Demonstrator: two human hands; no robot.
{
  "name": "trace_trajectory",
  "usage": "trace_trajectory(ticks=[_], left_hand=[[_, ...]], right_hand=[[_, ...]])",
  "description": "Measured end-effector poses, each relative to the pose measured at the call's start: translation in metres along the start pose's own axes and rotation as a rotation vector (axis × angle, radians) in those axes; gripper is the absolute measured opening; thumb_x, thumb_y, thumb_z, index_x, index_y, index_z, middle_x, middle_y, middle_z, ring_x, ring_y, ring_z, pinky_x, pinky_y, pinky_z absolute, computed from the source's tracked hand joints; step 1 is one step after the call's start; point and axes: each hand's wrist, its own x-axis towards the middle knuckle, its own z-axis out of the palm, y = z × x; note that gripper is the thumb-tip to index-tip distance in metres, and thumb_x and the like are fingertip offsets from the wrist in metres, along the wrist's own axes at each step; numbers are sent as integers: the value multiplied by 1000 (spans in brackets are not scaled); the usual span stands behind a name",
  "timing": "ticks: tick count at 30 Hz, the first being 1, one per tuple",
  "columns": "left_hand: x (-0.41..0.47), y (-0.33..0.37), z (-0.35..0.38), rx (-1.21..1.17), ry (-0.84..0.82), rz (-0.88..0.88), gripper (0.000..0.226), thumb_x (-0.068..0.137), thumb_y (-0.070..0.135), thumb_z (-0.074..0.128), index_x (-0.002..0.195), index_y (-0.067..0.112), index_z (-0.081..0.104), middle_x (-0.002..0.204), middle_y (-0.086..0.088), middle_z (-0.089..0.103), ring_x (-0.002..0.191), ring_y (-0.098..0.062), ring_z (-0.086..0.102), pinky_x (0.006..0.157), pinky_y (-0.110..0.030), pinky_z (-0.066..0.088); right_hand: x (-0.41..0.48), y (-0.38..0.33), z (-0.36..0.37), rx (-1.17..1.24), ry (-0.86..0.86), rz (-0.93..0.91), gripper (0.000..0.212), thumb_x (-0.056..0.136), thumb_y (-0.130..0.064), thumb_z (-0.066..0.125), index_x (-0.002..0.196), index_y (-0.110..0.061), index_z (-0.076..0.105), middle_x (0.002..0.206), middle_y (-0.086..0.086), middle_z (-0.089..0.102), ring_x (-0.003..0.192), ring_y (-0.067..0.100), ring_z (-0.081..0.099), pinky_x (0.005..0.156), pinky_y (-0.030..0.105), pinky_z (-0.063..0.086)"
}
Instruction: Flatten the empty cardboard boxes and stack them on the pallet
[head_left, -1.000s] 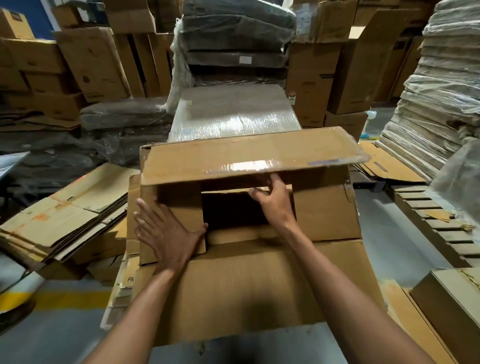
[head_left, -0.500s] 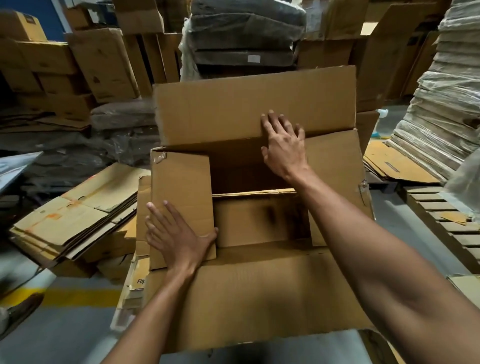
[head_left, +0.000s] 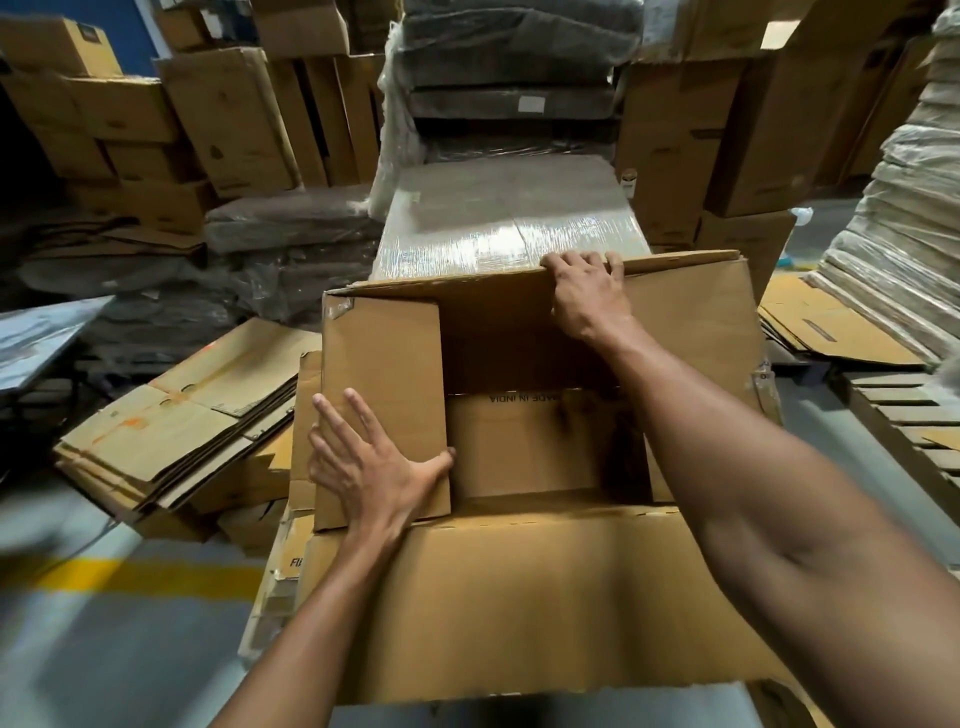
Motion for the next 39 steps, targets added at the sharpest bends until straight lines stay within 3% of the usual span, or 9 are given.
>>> trace_trajectory(ticks=[5,8,13,16,18,23,27,33,39], left_hand=[[17,11,-16,-12,-47,-1,148,59,87,69,160,22,-16,164,-16,-27,150,-53,-2,114,-71,13],[29,18,-27,-47,-80,10,145,62,84,70,160,22,-16,165,-17,-26,150,-52,-5,116,-70,9],[45,26,-37,-83,-126,32,144,61,88,67,161,22,-13,166,-16,-22,151,-51,-4,117,-69,11],[48,26,-37,-80,-134,32,148,54,93,61,161,22,-12,166,-16,-22,151,-51,-3,116,-71,12],[50,28,-37,-78,-138,30,147,57,91,66,161,22,-12,166,-16,-22,151,-51,-3,117,-71,12],[53,35,-37,-72,-139,31,142,63,83,71,162,22,-11,166,-16,-23,151,-52,-3,118,-68,11],[56,36,-36,-69,-148,25,141,63,82,72,162,22,-10,166,-16,-23,151,-51,-3,118,-68,11],[54,38,-33,-68,-180,45,141,65,78,74,162,22,-11,166,-16,-23,151,-50,-6,118,-68,6],[56,44,-27,-48,-185,25,141,64,81,72,162,19,-8,166,-18,-20,151,-51,-4,117,-69,5]], right_hand=[[3,3,-20,9,-148,-31,81,95,-11,56,163,-23,13,171,1,9,157,25,6,126,55,1],[0,6,-26,-15,-140,-18,80,95,-12,54,163,-20,12,171,1,6,158,24,5,125,57,5],[-45,7,-16,49,84,-35,62,87,-4,56,148,-7,46,153,15,46,140,33,42,114,44,35],[-90,9,-2,51,-56,-68,25,92,-3,56,115,-4,68,116,15,68,108,29,65,86,33,54],[-112,9,7,-101,-199,-54,17,91,-4,56,98,-5,72,102,13,72,98,29,68,80,35,56],[-123,7,10,-636,-355,-9,34,103,-32,51,120,-10,72,139,21,60,142,40,41,124,48,18],[-119,22,-21,-638,-257,218,39,100,-33,56,124,-5,69,151,30,45,149,46,24,124,54,10],[-142,80,-36,-549,-139,392,74,97,-32,53,158,-2,25,165,29,9,155,43,-2,122,51,-14],[-175,117,-17,-477,-126,491,95,90,-41,63,162,-6,12,168,25,3,156,40,-5,125,53,-7]])
